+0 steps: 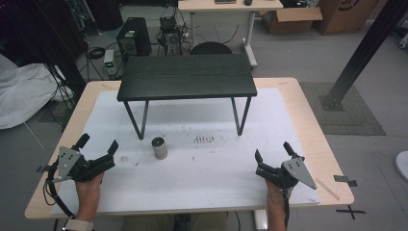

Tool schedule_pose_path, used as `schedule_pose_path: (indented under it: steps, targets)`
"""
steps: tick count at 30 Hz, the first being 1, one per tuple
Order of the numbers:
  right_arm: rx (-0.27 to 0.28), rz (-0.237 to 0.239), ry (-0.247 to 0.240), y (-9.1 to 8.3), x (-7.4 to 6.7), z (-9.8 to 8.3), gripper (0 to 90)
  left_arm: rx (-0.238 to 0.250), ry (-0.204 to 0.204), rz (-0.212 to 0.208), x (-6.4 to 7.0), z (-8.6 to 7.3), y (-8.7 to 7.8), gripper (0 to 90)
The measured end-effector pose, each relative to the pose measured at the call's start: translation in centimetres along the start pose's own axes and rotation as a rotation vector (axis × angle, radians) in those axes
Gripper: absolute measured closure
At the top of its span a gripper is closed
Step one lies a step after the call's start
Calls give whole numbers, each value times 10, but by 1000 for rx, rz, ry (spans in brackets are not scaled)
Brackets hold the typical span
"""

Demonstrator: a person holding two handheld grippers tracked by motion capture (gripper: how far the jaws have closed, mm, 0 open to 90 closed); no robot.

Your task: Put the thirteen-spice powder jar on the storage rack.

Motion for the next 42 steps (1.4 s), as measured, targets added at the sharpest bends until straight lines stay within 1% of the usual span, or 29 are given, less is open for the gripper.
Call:
schedule_pose_path:
  steps: [1, 2, 3, 4, 5, 7, 8, 12, 13, 19, 22, 24, 26, 29, 36, 40, 42]
  targets:
    - [0, 0, 0, 0, 0, 0, 0, 0, 0, 0, 0, 0, 0, 2]
    - [-1, 0, 0, 0, 0, 0, 0, -8, -1, -29, 4, 4, 3, 2]
    - [-1, 0, 0, 0, 0, 0, 0, -8, -1, -29, 4, 4, 3, 3]
    - [0, 0, 0, 0, 0, 0, 0, -21, 0, -61, 8, 6, 6, 3]
    - [0, 0, 0, 0, 0, 0, 0, -26, 3, -73, 10, 7, 7, 2]
    - [0, 0, 0, 0, 0, 0, 1, -30, 7, -92, 14, 8, 10, 2]
    - [0, 0, 0, 0, 0, 0, 1, -30, 7, -92, 14, 8, 10, 2]
    - [1, 0, 0, 0, 0, 0, 0, -35, -2, -133, 22, 10, 14, 2]
    - [1, 0, 0, 0, 0, 0, 0, -35, -2, -133, 22, 10, 14, 2]
    - [-1, 2, 1, 0, 0, 0, 0, -51, 3, -178, 33, 9, 20, 2]
    - [-2, 2, 1, 0, 0, 0, 0, -57, -6, -210, 39, 8, 24, 2]
    - [-2, 2, 0, 0, 0, 0, 0, -62, 0, -228, 43, 8, 27, 2]
    - [-1, 2, 0, 0, 0, 0, 0, -69, 7, -241, 47, 7, 30, 3]
    - [-1, 2, 0, 0, 0, 0, 0, -71, 5, -255, 52, 5, 34, 3]
    - [0, 2, -1, 0, 0, 0, 0, -88, 14, -280, 60, 1, 41, 4]
    - [-1, 3, 0, 0, 0, 0, 0, -111, 42, -294, 66, -4, 46, 4]
    - [-1, 3, -1, 0, 0, 0, 0, -121, 48, -299, 69, -6, 48, 4]
Point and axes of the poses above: each handheld gripper's, and its own axes: y roughly forward along the jaws, z roughly out of its top, x roughly to its right, the point moved 3 cm from there along y, roughly forward along the jaws, and after that the axes turned 5 degrees about -z, right-handed, at the moved point
